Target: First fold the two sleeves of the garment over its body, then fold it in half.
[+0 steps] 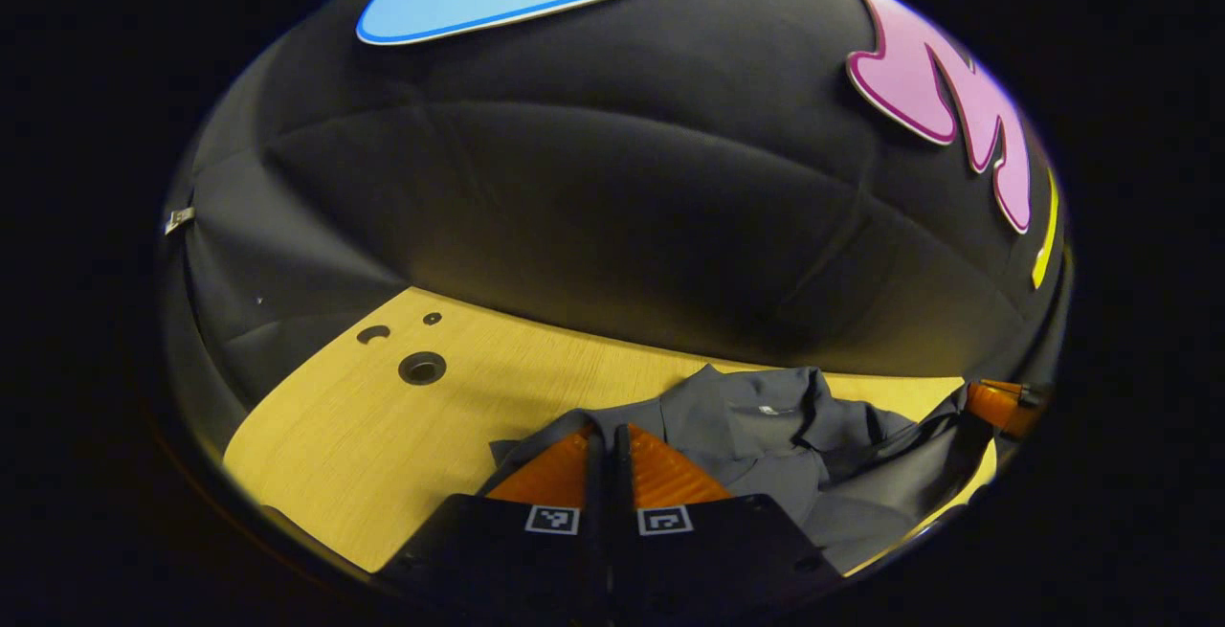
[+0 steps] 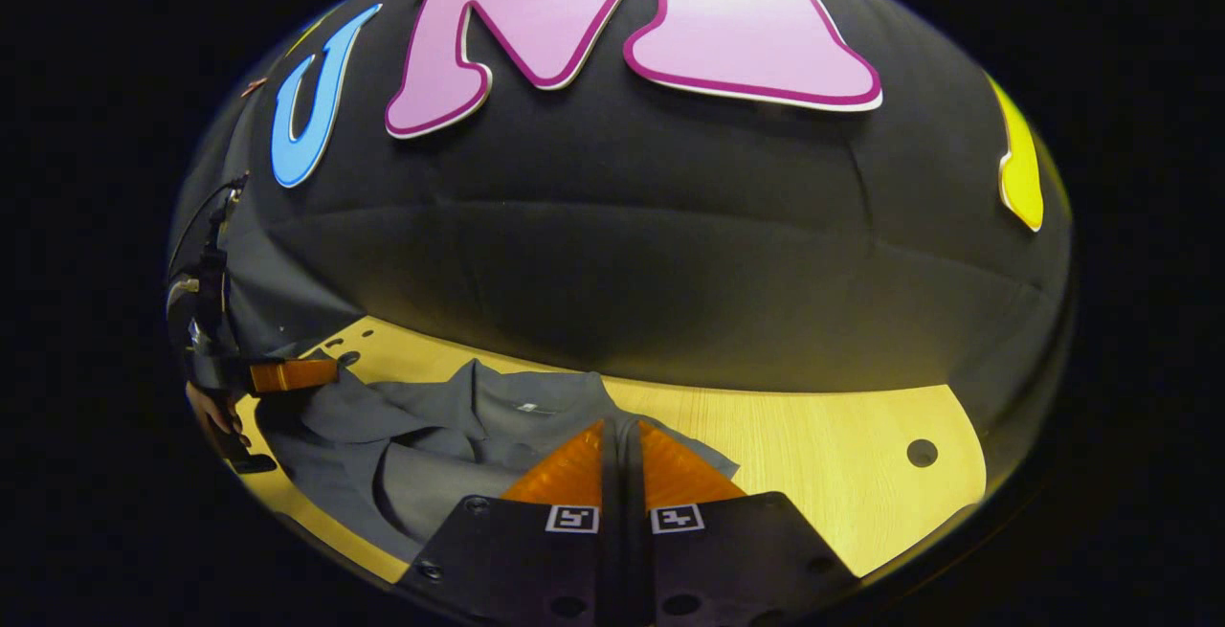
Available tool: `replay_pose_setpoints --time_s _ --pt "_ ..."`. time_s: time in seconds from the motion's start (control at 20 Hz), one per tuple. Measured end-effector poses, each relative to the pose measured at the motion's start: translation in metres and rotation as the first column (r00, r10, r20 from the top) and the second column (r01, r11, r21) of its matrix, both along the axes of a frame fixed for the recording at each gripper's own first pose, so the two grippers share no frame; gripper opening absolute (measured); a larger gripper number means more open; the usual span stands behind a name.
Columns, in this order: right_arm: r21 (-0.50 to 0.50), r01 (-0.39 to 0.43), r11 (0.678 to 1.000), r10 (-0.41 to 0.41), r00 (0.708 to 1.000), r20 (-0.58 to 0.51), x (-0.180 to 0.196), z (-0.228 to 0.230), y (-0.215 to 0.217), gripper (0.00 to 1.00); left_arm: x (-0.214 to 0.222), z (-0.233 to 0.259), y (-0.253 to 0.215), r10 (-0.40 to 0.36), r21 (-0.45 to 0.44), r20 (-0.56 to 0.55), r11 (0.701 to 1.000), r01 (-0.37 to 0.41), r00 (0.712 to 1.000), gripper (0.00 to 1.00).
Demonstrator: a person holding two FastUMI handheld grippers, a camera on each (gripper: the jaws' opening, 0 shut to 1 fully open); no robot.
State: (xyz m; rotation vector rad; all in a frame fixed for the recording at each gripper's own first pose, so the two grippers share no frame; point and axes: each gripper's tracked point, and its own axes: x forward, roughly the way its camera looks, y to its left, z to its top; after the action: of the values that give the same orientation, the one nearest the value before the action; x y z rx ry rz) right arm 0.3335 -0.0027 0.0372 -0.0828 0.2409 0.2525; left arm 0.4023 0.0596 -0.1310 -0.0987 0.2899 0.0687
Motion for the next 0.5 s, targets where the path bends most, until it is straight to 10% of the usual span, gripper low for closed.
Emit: replay_pose_setpoints --time_s 0.15,0.35,0.5 --pt "-0.036 -0.022 0.999 0.021 1.0 -0.02 -0.002 -0.014 0.004 0.12 -0.001 0.001 -0.002 -0.017 0.042 -0.008 0.999 0.017 1.0 0.12" --pt "-0.032 -0.046 0.998 0.047 0.999 0.014 -0.012 0.004 0.01 0.68 -0.015 0.031 -0.005 -0.026 0.086 0.037 0.996 0.023 0.999 0.35" --pt "-0.023 -0.027 0.999 0.027 0.999 0.035 -0.024 0.022 0.004 0.86 -0.034 0.063 -0.011 -0.043 0.093 0.089 0.995 0.035 0.995 0.81"
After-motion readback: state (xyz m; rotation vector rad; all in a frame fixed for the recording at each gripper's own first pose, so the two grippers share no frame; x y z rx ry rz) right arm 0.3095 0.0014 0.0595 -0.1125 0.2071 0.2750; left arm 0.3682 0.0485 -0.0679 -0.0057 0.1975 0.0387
